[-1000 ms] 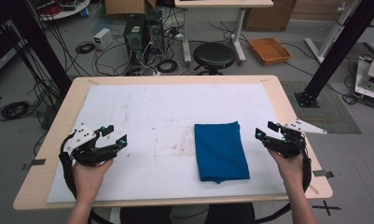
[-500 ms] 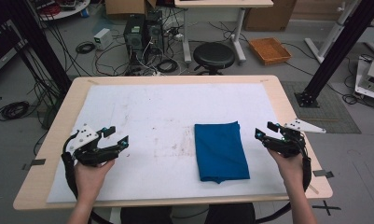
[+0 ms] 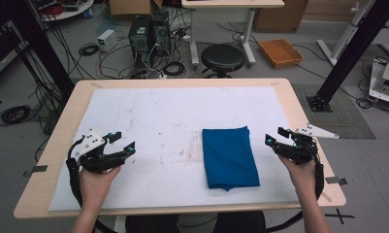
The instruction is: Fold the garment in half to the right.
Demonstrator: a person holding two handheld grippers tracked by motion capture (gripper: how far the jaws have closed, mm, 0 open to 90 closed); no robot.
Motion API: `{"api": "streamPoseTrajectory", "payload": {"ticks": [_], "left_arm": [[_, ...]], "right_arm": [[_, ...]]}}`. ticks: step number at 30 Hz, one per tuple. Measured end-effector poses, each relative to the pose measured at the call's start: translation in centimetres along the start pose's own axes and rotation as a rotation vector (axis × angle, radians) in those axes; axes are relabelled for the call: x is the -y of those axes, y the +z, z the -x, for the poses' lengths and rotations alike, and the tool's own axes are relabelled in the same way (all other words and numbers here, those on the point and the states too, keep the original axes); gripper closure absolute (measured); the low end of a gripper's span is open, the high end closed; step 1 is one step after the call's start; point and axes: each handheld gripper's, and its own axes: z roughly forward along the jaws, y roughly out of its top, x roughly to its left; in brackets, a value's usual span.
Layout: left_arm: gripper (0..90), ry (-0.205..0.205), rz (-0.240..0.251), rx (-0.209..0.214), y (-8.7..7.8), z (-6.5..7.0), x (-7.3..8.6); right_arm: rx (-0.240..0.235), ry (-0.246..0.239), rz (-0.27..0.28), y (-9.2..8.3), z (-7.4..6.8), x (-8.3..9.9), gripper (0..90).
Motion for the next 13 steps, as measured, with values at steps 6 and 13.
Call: {"api": "streamPoseTrajectory", "payload": {"ticks": [6, 13], "left_arm": [[34.6, 0.005, -0.007, -0.001, 0.13, 0.0, 0.09], [34.6, 0.003, -0.012, -0.002, 0.11, 0.05, 0.17]], "right_arm": [[0.002, 0.0, -0.002, 0.05, 0.06, 0.03, 36.2], [0.0, 0.006, -0.005, 0.32, 0.25, 0.04, 35.7]]}}
